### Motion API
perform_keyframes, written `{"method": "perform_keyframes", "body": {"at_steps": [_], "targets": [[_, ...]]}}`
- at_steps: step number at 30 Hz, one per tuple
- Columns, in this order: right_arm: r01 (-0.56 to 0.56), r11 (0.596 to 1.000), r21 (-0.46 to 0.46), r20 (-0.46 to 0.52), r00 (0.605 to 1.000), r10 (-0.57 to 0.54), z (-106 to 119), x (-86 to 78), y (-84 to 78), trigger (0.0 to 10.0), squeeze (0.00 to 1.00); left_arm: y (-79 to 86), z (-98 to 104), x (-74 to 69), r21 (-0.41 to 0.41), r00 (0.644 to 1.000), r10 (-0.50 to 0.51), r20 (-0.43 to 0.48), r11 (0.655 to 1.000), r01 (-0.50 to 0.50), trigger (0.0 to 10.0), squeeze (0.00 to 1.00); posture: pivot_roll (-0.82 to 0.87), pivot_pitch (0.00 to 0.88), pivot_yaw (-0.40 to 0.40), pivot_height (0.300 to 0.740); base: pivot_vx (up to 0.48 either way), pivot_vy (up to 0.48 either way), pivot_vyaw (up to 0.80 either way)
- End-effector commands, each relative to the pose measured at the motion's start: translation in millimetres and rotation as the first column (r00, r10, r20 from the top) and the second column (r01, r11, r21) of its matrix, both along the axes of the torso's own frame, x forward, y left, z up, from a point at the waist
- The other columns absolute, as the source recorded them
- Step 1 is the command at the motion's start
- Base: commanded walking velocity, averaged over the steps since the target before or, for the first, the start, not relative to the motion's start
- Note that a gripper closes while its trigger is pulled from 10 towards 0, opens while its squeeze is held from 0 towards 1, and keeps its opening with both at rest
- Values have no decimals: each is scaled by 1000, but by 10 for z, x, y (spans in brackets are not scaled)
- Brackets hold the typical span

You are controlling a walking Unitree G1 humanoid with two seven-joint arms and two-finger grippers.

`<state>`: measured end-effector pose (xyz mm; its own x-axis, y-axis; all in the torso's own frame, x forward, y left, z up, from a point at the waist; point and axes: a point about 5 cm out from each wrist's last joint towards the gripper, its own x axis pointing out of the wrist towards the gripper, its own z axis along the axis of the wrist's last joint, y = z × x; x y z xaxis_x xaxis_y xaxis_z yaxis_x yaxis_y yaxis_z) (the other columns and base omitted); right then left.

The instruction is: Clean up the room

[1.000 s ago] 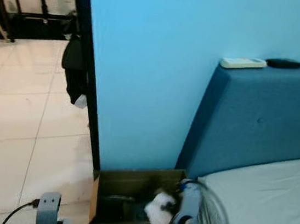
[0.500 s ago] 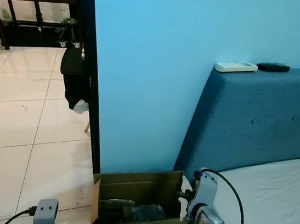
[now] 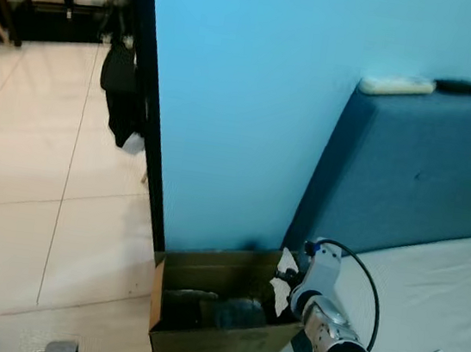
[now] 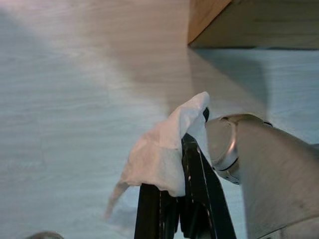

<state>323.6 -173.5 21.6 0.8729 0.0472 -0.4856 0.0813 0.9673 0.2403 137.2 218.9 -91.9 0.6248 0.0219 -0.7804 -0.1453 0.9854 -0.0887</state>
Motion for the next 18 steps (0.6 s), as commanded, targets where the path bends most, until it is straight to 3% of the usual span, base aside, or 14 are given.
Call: {"method": "perform_keyframes", "body": {"at_steps": [1, 2, 8, 14, 15, 16, 17, 18], "targets": [[30, 999, 13, -4, 1000, -30, -6, -3, -7, 10000, 780, 85, -2, -78, 16, 1000, 0, -5, 1000, 0, 10000, 0, 209, 219, -19, 712, 0, 0, 0], [47, 998, 37, 16, 999, -47, 29, 23, -16, 10000, 1000, 110, 1, -103, 18, 1000, 3, 1, 1000, -3, 10000, 0, 225, 228, -12, 712, 0, 0, 0], [127, 982, 140, 104, 984, -142, 231, 160, -142, 10000, 1000, 154, 41, -56, 26, 999, 4, 39, 1000, -5, 10000, 0, 241, 228, -15, 712, 0, 0, 0], [130, 975, 179, 125, 980, -153, 268, 179, -177, 10000, 1000, 141, 66, 18, 22, 998, 5, 64, 1000, -6, 10000, 0, 216, 214, -14, 712, 0, 0, 0], [123, 982, 144, 105, 985, -138, 215, 139, -182, 10000, 1000, 135, 90, 80, 19, 996, 6, 85, 1000, -8, 10000, 0, 191, 196, -20, 712, 0, 0, 0], [121, 988, 100, 68, 989, -128, 133, 79, -190, 10000, 439, 139, 121, 149, 19, 994, 12, 109, 1000, -14, 10000, 0, 191, 196, -20, 712, 0, 0, 0], [121, 988, 100, 68, 989, -128, 133, 79, -190, 10000, 439, 139, 121, 149, 19, 994, 12, 109, 1000, -14, 10000, 0, 191, 196, -20, 712, 0, 0, 0], [140, 989, 54, 0, 990, -140, -18, -47, -227, 10000, 0, 174, 196, 289, 17, 986, 33, 164, 999, -36, 10000, 0, 172, 175, -27, 712, 0, 0, 0]]}}
